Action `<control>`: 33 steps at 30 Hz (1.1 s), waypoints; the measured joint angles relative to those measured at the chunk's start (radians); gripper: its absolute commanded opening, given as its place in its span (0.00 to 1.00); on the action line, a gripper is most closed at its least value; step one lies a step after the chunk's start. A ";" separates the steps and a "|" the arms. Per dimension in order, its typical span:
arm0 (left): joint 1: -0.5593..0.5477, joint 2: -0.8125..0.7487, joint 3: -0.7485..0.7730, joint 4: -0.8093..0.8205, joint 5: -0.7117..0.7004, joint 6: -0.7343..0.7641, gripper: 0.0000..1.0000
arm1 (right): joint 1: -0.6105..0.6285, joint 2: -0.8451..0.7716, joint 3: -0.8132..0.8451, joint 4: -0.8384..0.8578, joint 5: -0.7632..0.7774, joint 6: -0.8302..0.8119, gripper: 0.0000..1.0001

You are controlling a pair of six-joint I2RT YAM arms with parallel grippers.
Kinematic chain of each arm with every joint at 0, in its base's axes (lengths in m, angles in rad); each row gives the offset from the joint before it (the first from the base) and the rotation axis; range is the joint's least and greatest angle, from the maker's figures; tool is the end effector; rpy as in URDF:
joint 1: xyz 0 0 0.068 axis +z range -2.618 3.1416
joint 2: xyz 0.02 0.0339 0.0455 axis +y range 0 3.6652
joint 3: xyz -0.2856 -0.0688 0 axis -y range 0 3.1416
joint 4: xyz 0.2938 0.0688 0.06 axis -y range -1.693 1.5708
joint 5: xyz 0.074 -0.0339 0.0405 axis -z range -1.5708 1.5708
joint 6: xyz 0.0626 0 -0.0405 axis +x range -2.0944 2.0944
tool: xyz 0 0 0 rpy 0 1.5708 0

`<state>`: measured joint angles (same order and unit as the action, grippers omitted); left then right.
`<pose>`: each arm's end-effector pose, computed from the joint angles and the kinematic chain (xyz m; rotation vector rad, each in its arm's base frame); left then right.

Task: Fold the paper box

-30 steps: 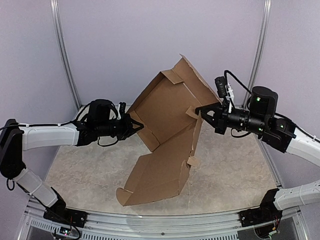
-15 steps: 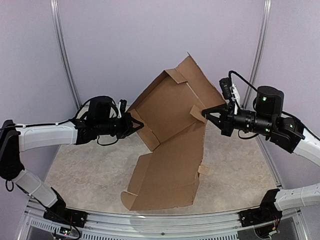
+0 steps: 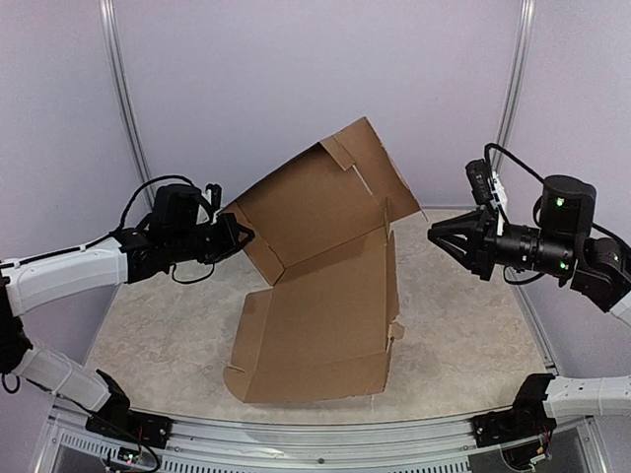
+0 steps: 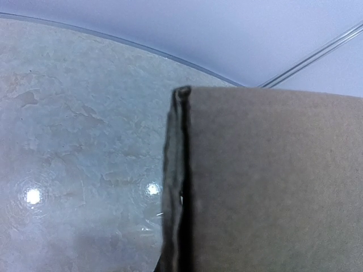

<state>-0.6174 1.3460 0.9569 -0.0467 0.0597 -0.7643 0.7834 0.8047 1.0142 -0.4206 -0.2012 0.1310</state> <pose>0.3033 -0.2199 0.2784 -0.1161 2.1314 -0.9160 0.1536 0.1706 0.4107 -0.7357 1.7038 0.8276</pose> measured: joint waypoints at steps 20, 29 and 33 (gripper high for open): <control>-0.056 -0.179 -0.011 -0.169 -0.482 0.103 0.00 | 0.001 0.248 0.021 0.066 -0.053 0.206 0.65; -0.070 -0.180 -0.014 -0.175 -0.548 0.127 0.00 | 0.020 0.391 0.022 0.146 -0.068 0.293 0.59; -0.070 -0.185 -0.015 -0.175 -0.551 0.127 0.00 | 0.022 0.436 0.020 0.173 -0.064 0.327 0.51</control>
<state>-0.6872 1.1606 0.9421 -0.2222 -0.4911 -0.6369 0.8051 1.2404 1.0344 -0.2478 -0.2649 0.4583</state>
